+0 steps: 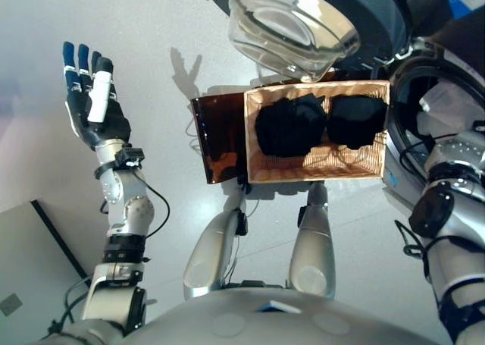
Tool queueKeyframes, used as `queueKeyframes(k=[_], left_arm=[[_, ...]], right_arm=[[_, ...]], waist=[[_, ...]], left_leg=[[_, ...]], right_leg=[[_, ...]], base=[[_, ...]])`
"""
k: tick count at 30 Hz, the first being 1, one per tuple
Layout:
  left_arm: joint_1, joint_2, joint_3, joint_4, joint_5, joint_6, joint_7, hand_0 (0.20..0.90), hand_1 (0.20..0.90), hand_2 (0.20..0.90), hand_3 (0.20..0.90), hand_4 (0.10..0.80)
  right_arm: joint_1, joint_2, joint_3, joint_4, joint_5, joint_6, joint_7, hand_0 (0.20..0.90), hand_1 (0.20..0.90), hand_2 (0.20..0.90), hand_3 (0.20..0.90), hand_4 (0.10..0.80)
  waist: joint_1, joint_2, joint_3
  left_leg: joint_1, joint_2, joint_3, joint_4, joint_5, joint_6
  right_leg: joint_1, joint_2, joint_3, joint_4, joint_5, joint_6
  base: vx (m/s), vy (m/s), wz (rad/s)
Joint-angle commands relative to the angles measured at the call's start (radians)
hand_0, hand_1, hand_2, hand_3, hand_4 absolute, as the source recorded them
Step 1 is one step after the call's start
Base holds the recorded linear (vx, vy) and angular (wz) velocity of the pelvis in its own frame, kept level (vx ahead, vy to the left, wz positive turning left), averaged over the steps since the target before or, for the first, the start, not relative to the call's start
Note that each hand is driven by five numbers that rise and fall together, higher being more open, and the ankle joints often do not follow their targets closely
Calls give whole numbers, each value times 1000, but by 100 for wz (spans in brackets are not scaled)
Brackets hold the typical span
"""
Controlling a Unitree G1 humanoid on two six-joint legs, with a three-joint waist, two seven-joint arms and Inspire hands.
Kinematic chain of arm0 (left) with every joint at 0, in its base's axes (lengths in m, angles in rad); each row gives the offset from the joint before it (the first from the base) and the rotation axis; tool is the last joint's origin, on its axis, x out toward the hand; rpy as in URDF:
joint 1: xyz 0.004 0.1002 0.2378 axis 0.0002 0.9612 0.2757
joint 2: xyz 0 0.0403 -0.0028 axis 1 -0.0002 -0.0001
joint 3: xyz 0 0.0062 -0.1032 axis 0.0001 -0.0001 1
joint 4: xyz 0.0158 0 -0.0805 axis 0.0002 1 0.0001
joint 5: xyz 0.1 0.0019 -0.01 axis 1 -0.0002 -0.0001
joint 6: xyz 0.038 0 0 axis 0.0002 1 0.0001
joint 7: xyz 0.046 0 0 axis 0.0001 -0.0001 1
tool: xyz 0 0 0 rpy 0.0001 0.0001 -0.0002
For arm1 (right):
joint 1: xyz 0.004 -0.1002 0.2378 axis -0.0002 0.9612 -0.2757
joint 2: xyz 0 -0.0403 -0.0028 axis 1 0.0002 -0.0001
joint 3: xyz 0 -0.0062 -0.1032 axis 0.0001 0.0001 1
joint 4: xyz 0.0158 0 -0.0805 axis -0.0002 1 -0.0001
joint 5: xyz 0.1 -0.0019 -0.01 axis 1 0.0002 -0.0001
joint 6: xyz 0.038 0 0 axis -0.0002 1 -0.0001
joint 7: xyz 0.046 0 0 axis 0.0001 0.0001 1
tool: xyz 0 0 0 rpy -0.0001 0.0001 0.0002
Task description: Pick up the clothes and place them into the washing machine
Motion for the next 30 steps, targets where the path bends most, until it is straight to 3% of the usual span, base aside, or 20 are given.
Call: queueKeyframes(k=[1,4,5,6,7,8,25,30], left_arm=[[36,63,69,-140,-23,-105,-7,900,900,900,900,800],[23,63,71,-146,-21,-108,-6,900,900,900,900,800],[21,62,74,-151,-20,-110,-6,900,900,900,900,800],[18,60,77,-154,-19,-111,-7,900,900,900,900,800],[19,56,81,-155,-22,-108,-8,900,900,900,900,800],[21,56,81,-155,-24,-108,-10,900,900,900,900,800],[28,65,97,-129,-27,-104,-3,900,900,900,900,800],[28,73,96,-126,-32,-99,-8,900,900,900,900,800]], right_arm=[[-14,-139,103,12,-40,-80,-1,200,200,200,200,300],[-31,-119,155,-35,-45,-64,44,200,200,200,200,300],[-34,-108,172,-75,-59,-72,57,373,373,373,373,424],[-28,-104,171,-86,-64,-76,61,373,373,373,373,424],[-22,-97,160,-92,-62,-82,62,831,831,831,831,751],[-17,-93,154,-94,-58,-88,68,900,900,900,900,800],[13,-70,122,-5,-29,-73,58,900,900,900,900,800],[1,-82,155,70,-53,-1,58,900,900,900,900,800]], waist=[[10,-7,-125],[11,-8,-120],[10,-9,-118],[9,-9,-117],[9,-9,-117],[11,-11,-119],[11,-28,-138],[15,-34,-140]], left_leg=[[8,41,-19,-9,-69,-136],[9,44,-16,-9,-67,-136],[9,46,-15,-9,-66,-136],[10,46,-15,-9,-67,-136],[9,46,-16,-9,-67,-136],[9,47,-18,-9,-67,-137],[20,52,-22,-9,-73,-138],[20,53,-22,-9,-72,-137]], right_leg=[[-91,-8,-25,46,-4,-33],[-95,-7,-23,45,0,-33],[-96,-6,-22,46,1,-33],[-96,-5,-22,46,1,-34],[-96,-4,-22,46,0,-34],[-95,-4,-24,46,-1,-34],[-72,2,-35,30,-1,-36],[-72,4,-36,29,2,-37]], base=[[0,0,0],[0,0,0],[0,0,0],[-3,-3,-3],[0,0,0],[0,0,0],[-1,0,0],[0,0,0]])
